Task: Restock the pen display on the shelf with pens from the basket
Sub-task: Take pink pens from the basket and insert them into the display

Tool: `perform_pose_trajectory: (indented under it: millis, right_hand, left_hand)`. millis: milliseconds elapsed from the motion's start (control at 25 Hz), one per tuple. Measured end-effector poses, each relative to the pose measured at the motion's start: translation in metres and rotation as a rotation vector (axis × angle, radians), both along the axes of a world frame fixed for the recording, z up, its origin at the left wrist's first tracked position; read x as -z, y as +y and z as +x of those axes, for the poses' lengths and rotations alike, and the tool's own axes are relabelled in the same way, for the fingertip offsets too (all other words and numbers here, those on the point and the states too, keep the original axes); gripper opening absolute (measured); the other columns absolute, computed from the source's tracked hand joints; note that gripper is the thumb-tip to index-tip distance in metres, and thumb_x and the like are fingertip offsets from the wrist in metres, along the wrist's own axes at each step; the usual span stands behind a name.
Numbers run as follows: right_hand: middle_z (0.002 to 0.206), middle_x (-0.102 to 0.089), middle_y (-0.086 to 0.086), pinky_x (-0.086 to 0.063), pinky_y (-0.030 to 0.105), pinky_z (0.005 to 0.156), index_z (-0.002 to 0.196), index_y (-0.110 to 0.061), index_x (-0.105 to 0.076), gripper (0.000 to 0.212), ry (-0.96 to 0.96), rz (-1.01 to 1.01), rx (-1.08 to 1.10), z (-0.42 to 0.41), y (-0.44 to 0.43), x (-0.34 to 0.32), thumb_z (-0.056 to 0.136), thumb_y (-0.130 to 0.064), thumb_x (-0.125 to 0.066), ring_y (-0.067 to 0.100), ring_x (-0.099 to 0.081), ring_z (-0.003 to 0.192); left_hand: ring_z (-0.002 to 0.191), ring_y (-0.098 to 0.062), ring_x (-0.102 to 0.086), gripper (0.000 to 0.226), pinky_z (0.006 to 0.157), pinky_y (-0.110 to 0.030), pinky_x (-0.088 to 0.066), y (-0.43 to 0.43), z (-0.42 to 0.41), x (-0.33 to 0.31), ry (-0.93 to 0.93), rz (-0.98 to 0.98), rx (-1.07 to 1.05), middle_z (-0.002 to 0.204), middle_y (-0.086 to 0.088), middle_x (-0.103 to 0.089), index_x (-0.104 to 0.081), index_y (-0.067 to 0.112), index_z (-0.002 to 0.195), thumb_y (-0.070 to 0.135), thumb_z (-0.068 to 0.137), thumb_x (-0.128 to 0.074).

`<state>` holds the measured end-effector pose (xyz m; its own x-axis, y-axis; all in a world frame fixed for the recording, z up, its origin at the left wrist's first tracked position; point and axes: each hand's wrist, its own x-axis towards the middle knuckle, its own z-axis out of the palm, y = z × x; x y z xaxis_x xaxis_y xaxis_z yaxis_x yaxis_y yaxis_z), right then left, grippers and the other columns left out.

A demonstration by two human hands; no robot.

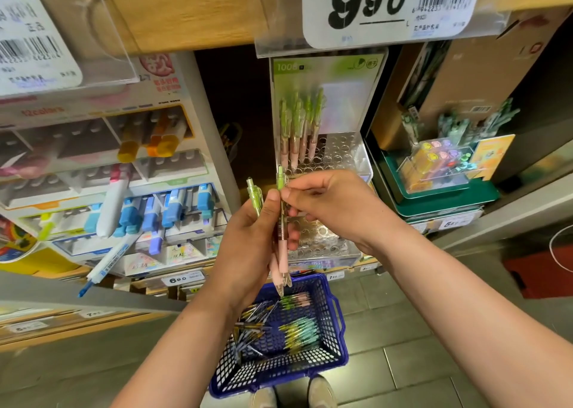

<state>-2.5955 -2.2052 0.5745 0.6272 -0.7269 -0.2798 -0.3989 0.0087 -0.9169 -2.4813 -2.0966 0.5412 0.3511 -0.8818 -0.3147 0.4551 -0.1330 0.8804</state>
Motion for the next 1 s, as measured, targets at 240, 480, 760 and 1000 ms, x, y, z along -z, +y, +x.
perform_pose_trajectory:
  millis: [240,480,760,1000]
  right_hand:
    - [0.08,-0.078,0.005,-0.062,0.032,0.074,0.088,-0.013,-0.076,0.003,-0.256,-0.003,0.316,-0.007,-0.023,-0.014,0.09,-0.013,-0.074,0.018,-0.072,0.07]
    - [0.086,-0.079,-0.001,-0.061,0.041,0.084,0.101,-0.014,-0.079,0.014,-0.228,-0.37,0.541,-0.004,-0.065,-0.034,0.087,-0.015,-0.075,0.017,-0.076,0.083]
    - [0.084,-0.073,-0.01,-0.056,0.019,0.081,0.1,-0.018,-0.08,0.017,-0.155,-0.641,0.409,0.011,-0.062,-0.021,0.086,-0.012,-0.075,0.003,-0.071,0.081]
    - [0.081,-0.077,-0.001,-0.052,0.021,0.075,0.094,-0.019,-0.081,0.016,0.065,-0.783,0.274,0.012,-0.055,-0.007,0.087,-0.016,-0.067,0.015,-0.072,0.078]
  left_hand:
    - [0.059,-0.018,-0.058,0.04,0.056,-0.03,-0.055,-0.004,-0.003,0.005,0.129,0.112,-0.023,0.074,-0.007,-0.064,-0.064,0.01,0.116,0.044,0.104,-0.047]
    - [0.05,-0.014,-0.034,0.015,0.045,-0.025,-0.035,-0.006,-0.005,0.008,0.137,0.148,-0.039,0.072,-0.008,-0.056,-0.045,0.015,0.112,0.029,0.108,-0.046]
    - [0.058,-0.016,-0.053,0.019,0.053,-0.028,-0.047,-0.004,-0.003,0.007,0.113,0.047,-0.028,0.084,-0.009,-0.067,-0.052,0.012,0.115,0.028,0.106,-0.047]
    - [0.058,-0.013,-0.046,0.033,0.057,-0.027,-0.04,-0.002,-0.001,0.008,0.025,0.025,0.003,0.075,-0.002,-0.056,-0.063,0.017,0.127,0.036,0.105,-0.05]
